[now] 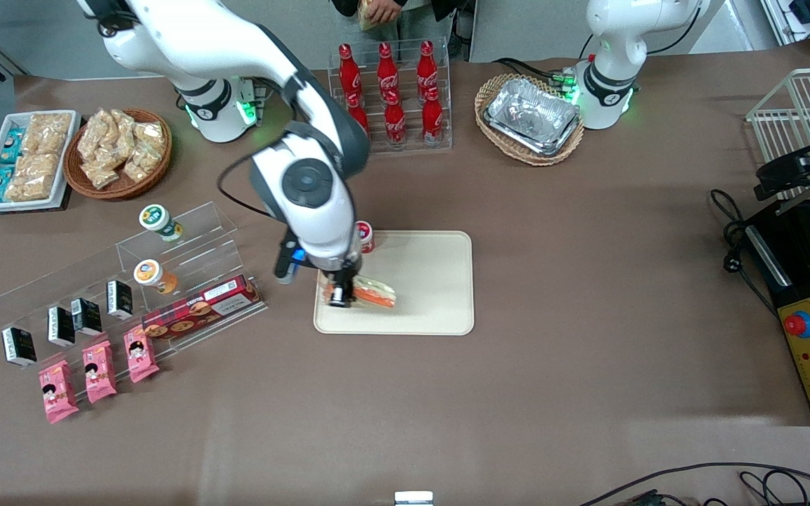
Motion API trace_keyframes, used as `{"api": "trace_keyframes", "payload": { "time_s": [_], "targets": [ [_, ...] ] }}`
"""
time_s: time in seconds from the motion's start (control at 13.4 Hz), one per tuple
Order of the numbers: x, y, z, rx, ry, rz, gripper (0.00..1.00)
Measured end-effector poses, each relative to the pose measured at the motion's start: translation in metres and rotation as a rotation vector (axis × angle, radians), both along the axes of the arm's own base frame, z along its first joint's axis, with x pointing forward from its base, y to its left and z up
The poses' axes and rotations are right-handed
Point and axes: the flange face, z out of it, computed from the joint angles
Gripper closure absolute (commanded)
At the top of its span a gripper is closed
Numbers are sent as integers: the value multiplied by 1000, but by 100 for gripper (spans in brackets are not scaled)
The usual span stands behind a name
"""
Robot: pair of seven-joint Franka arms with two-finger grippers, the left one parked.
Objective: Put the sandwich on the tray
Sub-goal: 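Carry the held sandwich with the right gripper over the beige tray, then lower the sandwich onto the tray beside the yogurt cups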
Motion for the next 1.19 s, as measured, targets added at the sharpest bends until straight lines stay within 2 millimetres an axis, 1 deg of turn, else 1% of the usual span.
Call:
{"api": "trace_keyframes", "payload": {
  "time_s": [0.15, 0.22, 0.37, 0.6, 0.9, 1.19],
  "targets": [
    [-3, 19, -31, 4, -15, -3, 59],
    [-2, 23, -46, 6, -21, -11, 59],
    [2, 26, -73, 11, -38, -19, 59],
    [4, 28, -106, 5, -41, -17, 59],
    [-5, 39, -136, -4, -34, 2, 59],
    [-13, 48, -154, -14, -37, 26, 59]
  ]
}}
